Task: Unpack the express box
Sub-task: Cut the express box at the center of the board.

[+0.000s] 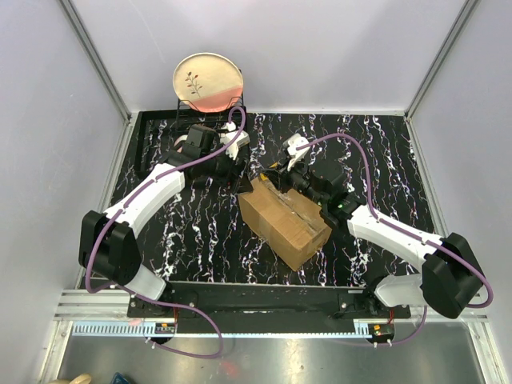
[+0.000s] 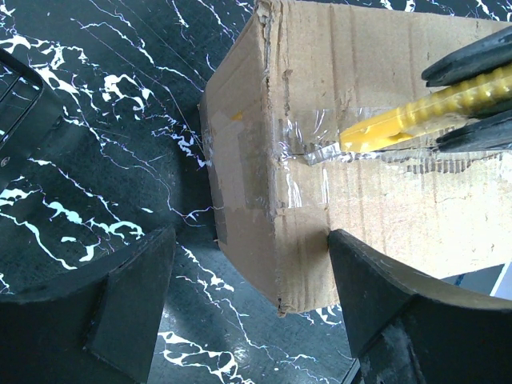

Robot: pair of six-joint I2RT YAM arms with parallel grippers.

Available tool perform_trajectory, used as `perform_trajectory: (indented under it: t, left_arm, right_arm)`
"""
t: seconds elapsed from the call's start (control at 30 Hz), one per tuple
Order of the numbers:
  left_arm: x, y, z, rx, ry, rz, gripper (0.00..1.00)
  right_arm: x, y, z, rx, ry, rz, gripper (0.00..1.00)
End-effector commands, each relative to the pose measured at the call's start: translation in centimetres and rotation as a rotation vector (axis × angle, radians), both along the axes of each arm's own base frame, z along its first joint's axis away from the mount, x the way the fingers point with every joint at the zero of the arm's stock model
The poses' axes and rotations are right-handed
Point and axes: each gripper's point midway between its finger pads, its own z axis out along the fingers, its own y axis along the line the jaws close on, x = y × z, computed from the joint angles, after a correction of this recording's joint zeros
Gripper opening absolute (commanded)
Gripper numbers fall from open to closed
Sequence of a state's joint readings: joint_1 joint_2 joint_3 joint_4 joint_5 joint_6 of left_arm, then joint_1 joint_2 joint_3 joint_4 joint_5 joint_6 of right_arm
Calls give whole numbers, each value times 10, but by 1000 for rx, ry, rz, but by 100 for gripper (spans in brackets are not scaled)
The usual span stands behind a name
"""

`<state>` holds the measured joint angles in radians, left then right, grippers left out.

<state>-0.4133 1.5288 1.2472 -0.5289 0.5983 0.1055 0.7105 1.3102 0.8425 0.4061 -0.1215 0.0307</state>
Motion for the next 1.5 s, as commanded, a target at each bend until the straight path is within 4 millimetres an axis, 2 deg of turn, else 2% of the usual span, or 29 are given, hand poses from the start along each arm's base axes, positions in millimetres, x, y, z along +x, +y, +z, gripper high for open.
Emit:
perform_trajectory:
  t: [0.0, 0.17, 0.37, 0.6, 0.87, 0.93, 1.2, 1.3, 1.47]
  left_arm:
    - [0, 13, -26, 99, 19, 18, 79]
    - [-2, 14, -26, 100, 22, 14, 79]
    - [-1, 13, -26, 98, 23, 13, 79]
    - [-1, 13, -26, 102, 26, 10, 79]
    - [2, 12, -22, 99, 19, 11, 78]
    - [2, 13, -21, 100, 20, 15, 78]
    - [6, 11, -23, 106, 30, 28, 78]
    - [8, 8, -19, 101, 25, 27, 77]
    - [16, -8, 5, 67, -10, 32, 77]
  right_arm:
    - [7, -7, 11, 2, -43, -25, 0]
    - [10, -10, 14, -12, -64, -31, 0]
    - [10, -6, 1, -38, -39, -13, 0]
    - [5, -4, -4, -58, -17, 14, 0]
    - [1, -1, -31, -136, 102, 47, 0]
    - [-3, -3, -38, -159, 138, 49, 0]
    - [-18, -18, -46, -189, 184, 34, 0]
    - [-24, -22, -48, -170, 215, 20, 0]
    - [-27, -24, -53, -169, 244, 15, 0]
